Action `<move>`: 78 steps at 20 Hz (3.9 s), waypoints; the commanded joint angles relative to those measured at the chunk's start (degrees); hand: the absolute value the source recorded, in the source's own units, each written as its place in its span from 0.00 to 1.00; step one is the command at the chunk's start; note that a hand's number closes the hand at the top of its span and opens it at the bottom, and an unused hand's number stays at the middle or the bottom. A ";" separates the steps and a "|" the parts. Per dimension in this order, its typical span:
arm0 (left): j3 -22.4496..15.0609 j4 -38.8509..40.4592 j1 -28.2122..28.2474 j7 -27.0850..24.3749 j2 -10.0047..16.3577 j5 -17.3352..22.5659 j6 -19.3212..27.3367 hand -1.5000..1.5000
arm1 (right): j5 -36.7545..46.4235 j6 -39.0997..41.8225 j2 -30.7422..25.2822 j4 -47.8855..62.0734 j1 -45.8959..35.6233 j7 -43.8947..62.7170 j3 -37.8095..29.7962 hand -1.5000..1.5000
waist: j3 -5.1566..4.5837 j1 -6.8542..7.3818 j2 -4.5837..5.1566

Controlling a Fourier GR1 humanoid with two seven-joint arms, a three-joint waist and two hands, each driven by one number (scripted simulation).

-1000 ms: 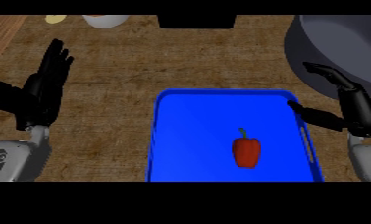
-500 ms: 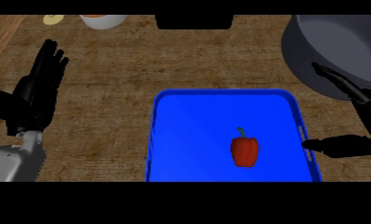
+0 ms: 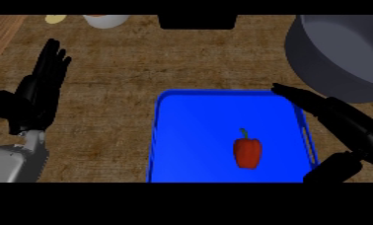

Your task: Pick the bell pepper from the tray and place it in the pot

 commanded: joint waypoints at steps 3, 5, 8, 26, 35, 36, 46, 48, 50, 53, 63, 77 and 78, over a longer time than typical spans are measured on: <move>0.15 2.30 -1.48 -0.57 -1.44 -0.71 -1.23 0.50 | 0.88 6.37 6.04 -4.57 -6.62 20.95 9.25 0.00 | 0.07 0.11 0.19; 1.68 4.36 -2.47 -1.46 -2.05 -0.75 -2.08 0.50 | 1.27 7.86 8.42 -5.09 -7.05 24.06 9.92 0.00 | 0.12 -0.15 0.18; 3.13 3.93 -0.60 -2.37 -3.22 -2.24 -3.67 0.50 | 4.82 9.25 11.80 -1.52 -5.62 20.09 8.31 0.00 | 0.16 -0.16 0.17; 6.50 2.27 1.12 -1.08 -7.96 -7.23 -7.08 0.50 | 22.99 9.31 23.87 3.22 -0.86 21.27 12.35 0.00 | 0.17 -0.21 0.15; 8.25 -1.03 -0.71 3.26 -9.38 -9.42 -7.95 0.50 | 28.61 9.99 24.71 11.80 -1.69 13.94 7.42 0.00 | 0.18 -0.15 0.16; 8.66 -2.06 1.06 3.65 -9.74 -9.20 -8.16 0.50 | 29.38 10.10 27.05 12.65 -2.29 15.48 8.18 0.00 | 0.18 -0.08 0.15; 6.61 -6.95 1.00 8.54 -12.01 -12.97 -6.11 0.50 | 37.17 4.72 22.67 15.15 2.82 0.01 12.14 1.00 | 0.20 -0.15 0.10; 9.87 0.88 -1.07 2.88 -10.90 -11.46 -9.55 0.50 | 36.43 4.64 21.24 19.62 -0.14 -5.37 8.50 1.00 | 0.18 -0.20 0.20; 9.55 -0.25 -0.24 1.93 -12.03 -12.42 -9.25 0.50 | 36.78 8.04 25.13 19.78 -3.72 -2.32 8.20 1.00 | 0.17 -0.08 0.18; 11.08 2.94 -3.04 2.50 -11.36 -11.57 -11.00 0.50 | 40.21 6.41 26.53 15.58 1.93 -0.70 11.88 1.00 | 0.17 -0.39 0.16; 12.19 -2.82 2.77 4.10 -10.95 -11.92 -9.73 0.50 | 34.41 8.53 -2.64 -4.30 13.54 -37.21 13.48 1.00 | 0.24 -2.99 -0.84; 13.91 -3.05 2.54 4.25 -9.93 -10.73 -10.68 0.50 | -8.13 1.83 -5.93 -1.43 25.10 -54.33 -33.90 1.00 | 0.15 -3.34 -0.31; 13.13 -4.35 1.21 7.12 -9.89 -10.69 -10.37 0.50 | -11.63 4.07 -6.81 -0.75 25.04 -53.68 -36.21 1.00 | 0.17 -2.64 -0.26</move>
